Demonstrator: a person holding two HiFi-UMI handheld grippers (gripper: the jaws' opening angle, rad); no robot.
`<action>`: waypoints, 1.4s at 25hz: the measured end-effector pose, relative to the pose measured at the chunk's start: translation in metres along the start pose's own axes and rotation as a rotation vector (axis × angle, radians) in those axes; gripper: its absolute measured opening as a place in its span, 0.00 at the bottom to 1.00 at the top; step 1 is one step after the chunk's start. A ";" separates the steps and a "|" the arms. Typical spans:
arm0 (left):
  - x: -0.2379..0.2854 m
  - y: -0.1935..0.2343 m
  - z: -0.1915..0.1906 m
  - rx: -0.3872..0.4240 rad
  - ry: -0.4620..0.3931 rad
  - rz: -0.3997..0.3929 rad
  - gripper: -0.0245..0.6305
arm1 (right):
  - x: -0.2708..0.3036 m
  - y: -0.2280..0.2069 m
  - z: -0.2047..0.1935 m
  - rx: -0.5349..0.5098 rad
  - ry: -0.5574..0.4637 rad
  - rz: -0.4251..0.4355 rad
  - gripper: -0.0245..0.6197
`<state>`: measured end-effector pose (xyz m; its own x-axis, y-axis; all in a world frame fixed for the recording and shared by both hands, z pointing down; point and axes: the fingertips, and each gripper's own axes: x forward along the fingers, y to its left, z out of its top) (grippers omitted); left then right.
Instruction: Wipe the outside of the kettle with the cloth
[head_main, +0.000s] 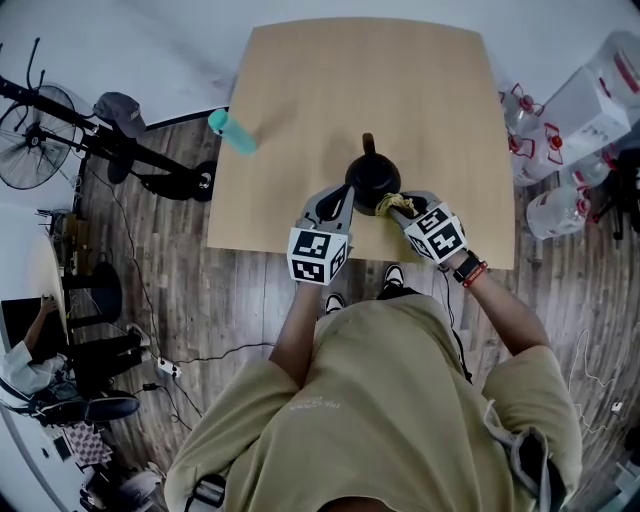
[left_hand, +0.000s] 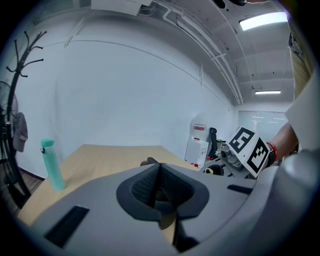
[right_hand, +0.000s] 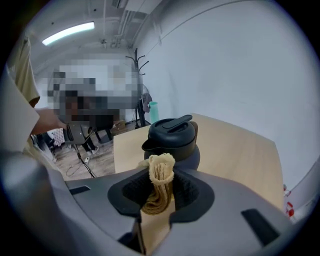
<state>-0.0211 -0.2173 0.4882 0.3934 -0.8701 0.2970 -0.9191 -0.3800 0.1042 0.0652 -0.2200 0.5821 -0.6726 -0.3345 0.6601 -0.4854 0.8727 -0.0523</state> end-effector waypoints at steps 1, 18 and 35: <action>-0.001 0.001 0.000 -0.001 0.000 0.001 0.07 | 0.000 0.000 0.000 -0.027 0.012 -0.006 0.22; -0.030 0.023 -0.004 0.004 -0.011 0.010 0.07 | 0.002 -0.012 -0.012 -0.168 0.139 -0.112 0.22; -0.068 0.035 -0.020 0.014 0.001 -0.036 0.07 | -0.008 -0.008 -0.017 -0.023 0.106 -0.338 0.21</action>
<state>-0.0808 -0.1651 0.4903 0.4264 -0.8554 0.2940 -0.9038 -0.4156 0.1019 0.0839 -0.2181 0.5901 -0.4134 -0.5682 0.7115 -0.6572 0.7270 0.1988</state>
